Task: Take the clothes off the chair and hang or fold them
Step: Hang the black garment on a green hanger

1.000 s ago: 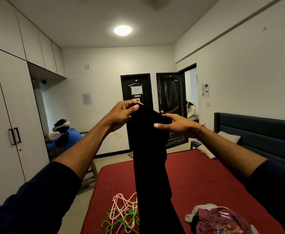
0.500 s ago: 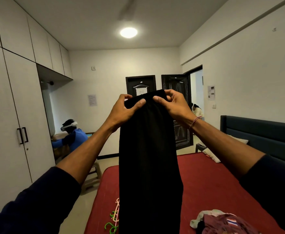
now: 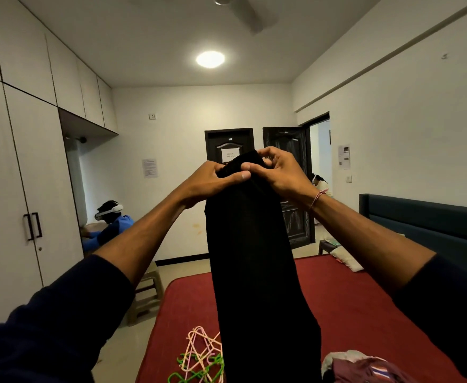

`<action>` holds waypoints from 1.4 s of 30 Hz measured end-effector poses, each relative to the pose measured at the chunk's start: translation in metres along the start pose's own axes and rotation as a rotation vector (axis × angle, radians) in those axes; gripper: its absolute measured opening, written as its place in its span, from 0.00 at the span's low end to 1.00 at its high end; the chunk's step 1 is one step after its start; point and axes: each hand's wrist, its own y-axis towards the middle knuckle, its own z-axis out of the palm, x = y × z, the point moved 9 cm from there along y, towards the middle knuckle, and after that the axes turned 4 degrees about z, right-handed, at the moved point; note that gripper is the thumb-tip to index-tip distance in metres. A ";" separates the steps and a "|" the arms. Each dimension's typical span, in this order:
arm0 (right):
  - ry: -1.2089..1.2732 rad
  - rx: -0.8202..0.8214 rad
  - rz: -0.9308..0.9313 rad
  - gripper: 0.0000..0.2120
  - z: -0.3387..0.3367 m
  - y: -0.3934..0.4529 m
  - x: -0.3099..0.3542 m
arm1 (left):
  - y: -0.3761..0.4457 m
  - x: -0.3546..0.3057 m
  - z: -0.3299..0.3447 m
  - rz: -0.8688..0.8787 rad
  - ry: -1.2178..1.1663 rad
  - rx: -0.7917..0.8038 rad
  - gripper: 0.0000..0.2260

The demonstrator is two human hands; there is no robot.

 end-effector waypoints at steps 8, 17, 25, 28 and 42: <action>-0.088 0.013 -0.036 0.13 -0.023 -0.003 -0.005 | 0.014 -0.013 0.014 0.088 -0.050 0.026 0.20; -0.090 -0.024 0.061 0.19 -0.049 -0.006 -0.033 | 0.038 -0.010 0.039 0.085 0.364 0.279 0.11; -0.291 0.240 0.551 0.35 -0.048 -0.059 -0.134 | 0.048 -0.013 0.022 0.103 0.463 0.156 0.08; -0.359 0.377 0.876 0.46 -0.044 -0.109 -0.201 | 0.053 -0.018 0.006 0.068 0.524 0.072 0.13; 0.352 0.370 0.782 0.34 0.028 -0.141 -0.236 | 0.056 -0.032 -0.034 -0.087 0.523 0.024 0.16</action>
